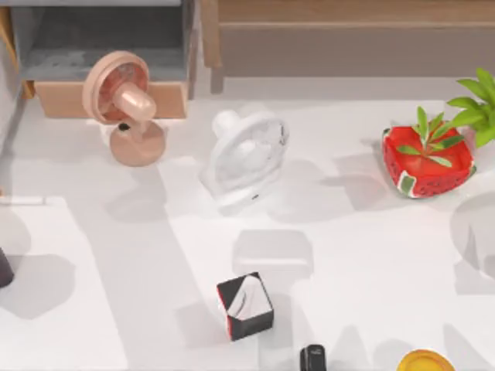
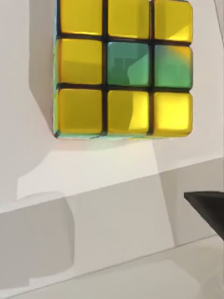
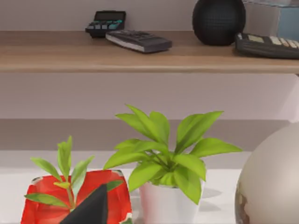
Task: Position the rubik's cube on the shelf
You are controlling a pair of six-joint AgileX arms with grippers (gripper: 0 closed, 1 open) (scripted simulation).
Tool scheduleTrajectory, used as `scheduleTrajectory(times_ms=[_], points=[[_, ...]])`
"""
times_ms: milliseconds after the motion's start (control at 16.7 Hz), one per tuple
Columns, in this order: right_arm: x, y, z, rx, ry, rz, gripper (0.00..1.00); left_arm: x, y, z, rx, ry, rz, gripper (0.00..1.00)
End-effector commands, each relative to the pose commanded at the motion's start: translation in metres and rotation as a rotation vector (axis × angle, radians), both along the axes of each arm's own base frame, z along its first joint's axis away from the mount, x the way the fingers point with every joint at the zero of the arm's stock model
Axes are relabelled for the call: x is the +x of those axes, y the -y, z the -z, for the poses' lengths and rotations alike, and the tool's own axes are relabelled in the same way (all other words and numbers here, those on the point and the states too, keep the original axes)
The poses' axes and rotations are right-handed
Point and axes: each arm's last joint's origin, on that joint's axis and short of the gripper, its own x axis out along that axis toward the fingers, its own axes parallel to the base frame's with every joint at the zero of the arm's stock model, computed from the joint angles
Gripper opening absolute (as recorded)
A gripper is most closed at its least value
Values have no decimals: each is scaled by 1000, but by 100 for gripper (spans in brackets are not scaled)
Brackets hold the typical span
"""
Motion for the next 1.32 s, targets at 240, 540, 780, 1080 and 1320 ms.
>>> scheduleTrajectory(times_ms=[240, 540, 780, 1080, 1320], points=[[0, 0, 0, 0, 0, 0, 100, -7, -3, -10, 1, 3, -3, 100], [0, 0, 0, 0, 0, 0, 100, -24, 3, -32, 0, 1, 3, 100], [0, 0, 0, 0, 0, 0, 100, -14, 2, -13, 0, 6, 3, 100], [0, 0, 0, 0, 0, 0, 100, 11, 2, 44, -5, -10, 0, 100], [0, 0, 0, 0, 0, 0, 100, 19, 5, 58, 0, 0, 0, 100]])
